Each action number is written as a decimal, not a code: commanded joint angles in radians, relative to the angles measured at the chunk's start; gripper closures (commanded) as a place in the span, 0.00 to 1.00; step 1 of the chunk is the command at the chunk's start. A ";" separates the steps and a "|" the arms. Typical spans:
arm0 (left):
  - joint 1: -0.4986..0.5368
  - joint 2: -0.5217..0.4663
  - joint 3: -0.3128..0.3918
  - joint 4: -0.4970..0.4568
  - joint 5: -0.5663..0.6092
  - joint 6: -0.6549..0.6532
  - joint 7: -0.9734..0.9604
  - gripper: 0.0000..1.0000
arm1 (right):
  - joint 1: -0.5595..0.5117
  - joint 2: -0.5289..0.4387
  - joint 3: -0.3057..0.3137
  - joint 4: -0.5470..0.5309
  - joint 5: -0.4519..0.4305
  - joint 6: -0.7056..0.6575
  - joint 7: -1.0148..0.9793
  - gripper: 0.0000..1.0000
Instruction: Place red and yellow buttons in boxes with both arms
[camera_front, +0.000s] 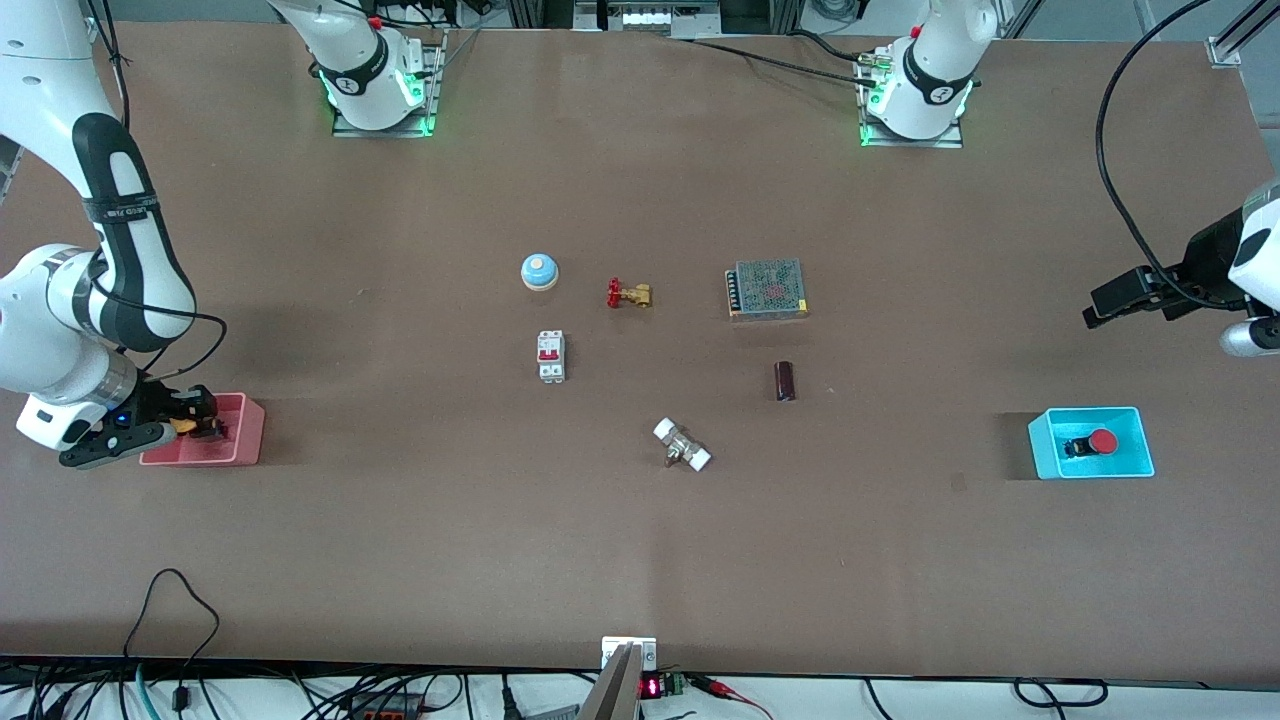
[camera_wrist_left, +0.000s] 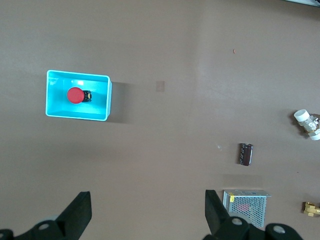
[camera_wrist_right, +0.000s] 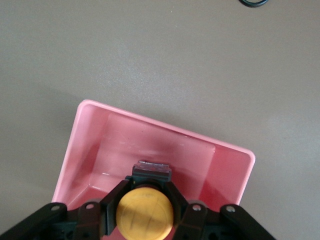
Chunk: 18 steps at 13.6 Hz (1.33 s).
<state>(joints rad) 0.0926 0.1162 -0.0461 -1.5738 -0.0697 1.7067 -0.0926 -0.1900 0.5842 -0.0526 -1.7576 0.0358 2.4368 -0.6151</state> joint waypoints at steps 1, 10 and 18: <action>-0.002 0.010 0.006 0.032 0.019 -0.021 -0.001 0.00 | -0.011 0.006 0.011 0.009 0.026 0.013 -0.032 0.75; -0.077 -0.018 0.072 0.031 0.039 -0.093 -0.001 0.00 | -0.009 0.009 0.011 0.009 0.026 0.016 -0.032 0.51; -0.071 -0.024 0.074 0.038 0.033 -0.091 -0.002 0.00 | -0.003 -0.013 0.011 0.010 0.026 0.008 -0.023 0.09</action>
<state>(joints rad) 0.0298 0.0994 0.0170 -1.5472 -0.0476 1.6316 -0.0944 -0.1896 0.5859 -0.0500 -1.7559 0.0361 2.4486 -0.6158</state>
